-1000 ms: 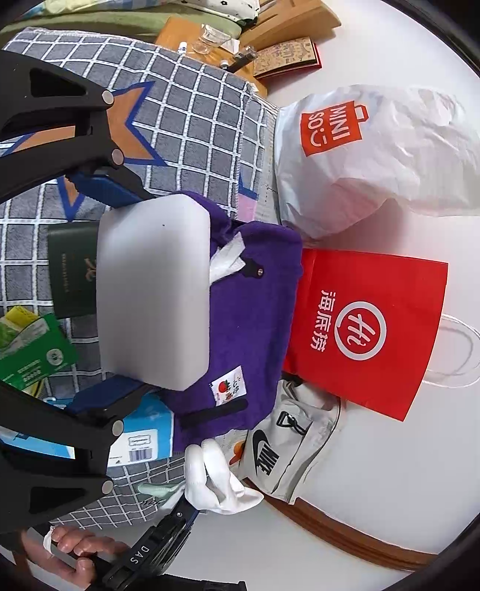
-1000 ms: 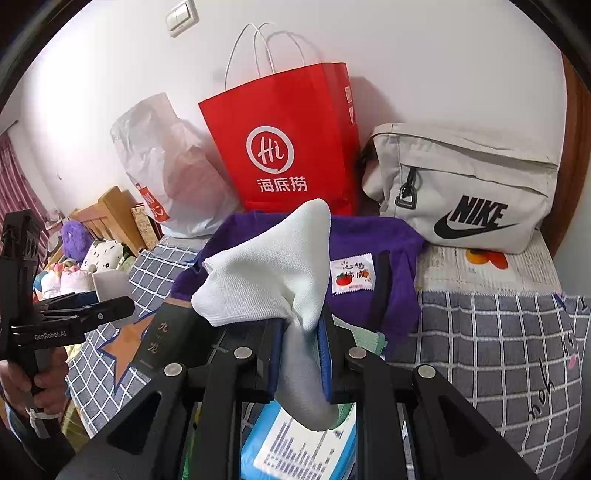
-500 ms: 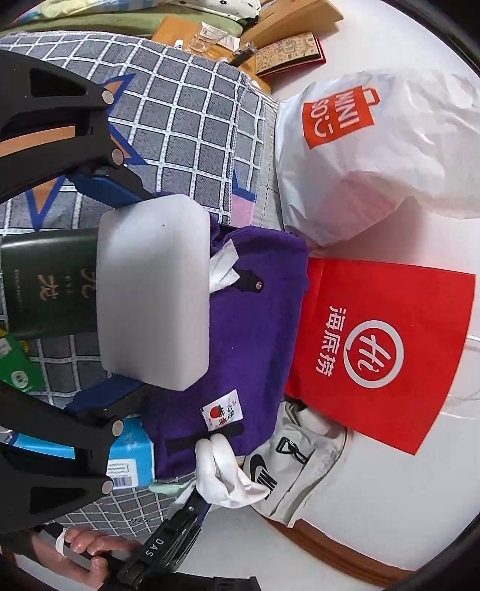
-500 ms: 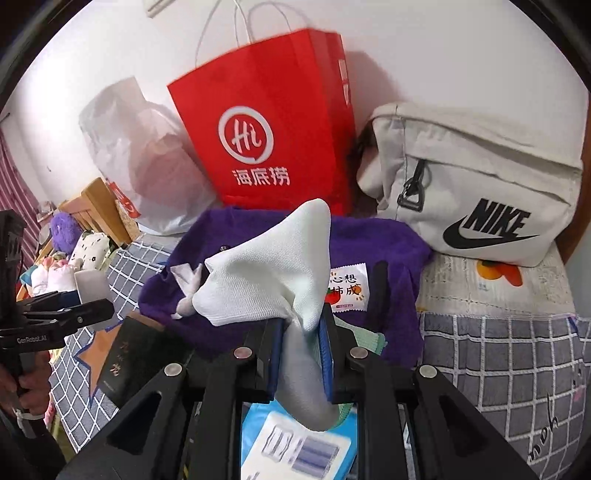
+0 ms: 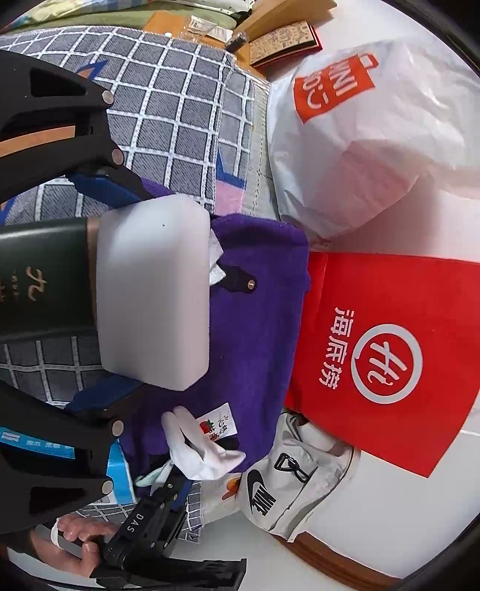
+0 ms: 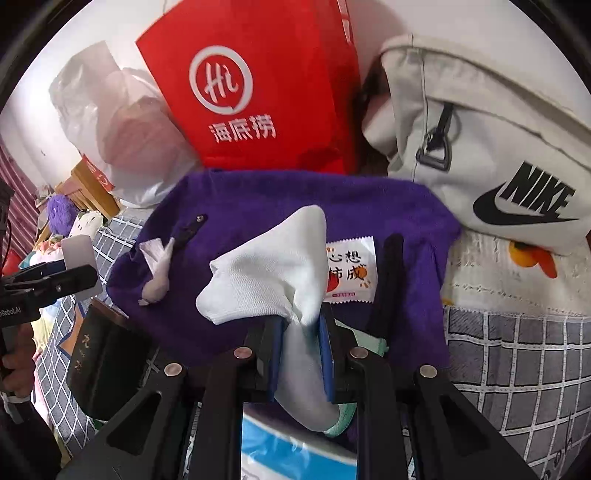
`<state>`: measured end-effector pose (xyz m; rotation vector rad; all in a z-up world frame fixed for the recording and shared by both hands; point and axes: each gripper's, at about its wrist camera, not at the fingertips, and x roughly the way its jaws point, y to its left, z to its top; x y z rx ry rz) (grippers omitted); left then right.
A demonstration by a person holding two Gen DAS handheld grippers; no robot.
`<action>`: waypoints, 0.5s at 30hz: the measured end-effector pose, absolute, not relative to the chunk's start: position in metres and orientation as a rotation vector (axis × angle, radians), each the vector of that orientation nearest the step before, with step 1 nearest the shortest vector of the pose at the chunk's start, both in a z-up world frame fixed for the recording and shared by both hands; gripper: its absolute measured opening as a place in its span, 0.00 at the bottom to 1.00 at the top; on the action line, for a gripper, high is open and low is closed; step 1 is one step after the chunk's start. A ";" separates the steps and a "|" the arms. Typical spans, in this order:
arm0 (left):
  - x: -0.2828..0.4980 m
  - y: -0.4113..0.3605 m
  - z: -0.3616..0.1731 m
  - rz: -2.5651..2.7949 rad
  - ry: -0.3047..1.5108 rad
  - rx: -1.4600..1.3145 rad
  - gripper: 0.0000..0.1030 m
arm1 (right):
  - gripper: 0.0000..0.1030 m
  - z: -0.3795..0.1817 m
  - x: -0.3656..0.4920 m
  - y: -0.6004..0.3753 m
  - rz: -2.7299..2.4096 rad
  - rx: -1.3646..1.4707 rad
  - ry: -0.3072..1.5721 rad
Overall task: Organize soft objects
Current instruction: 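Carry the glove and foam block over the purple towel with both grippers, then lower the glove and foam block onto the towel and open both grippers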
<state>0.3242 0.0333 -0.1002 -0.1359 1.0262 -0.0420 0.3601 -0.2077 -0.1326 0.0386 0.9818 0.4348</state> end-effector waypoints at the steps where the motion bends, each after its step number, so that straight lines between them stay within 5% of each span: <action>1: 0.327 0.032 -0.103 -0.045 1.031 -0.136 0.77 | 0.19 -0.134 0.362 -0.208 0.437 0.036 0.987; 15: 0.366 0.011 -0.126 -0.078 1.077 -0.119 0.77 | 0.20 -0.161 0.376 -0.201 0.489 0.021 1.070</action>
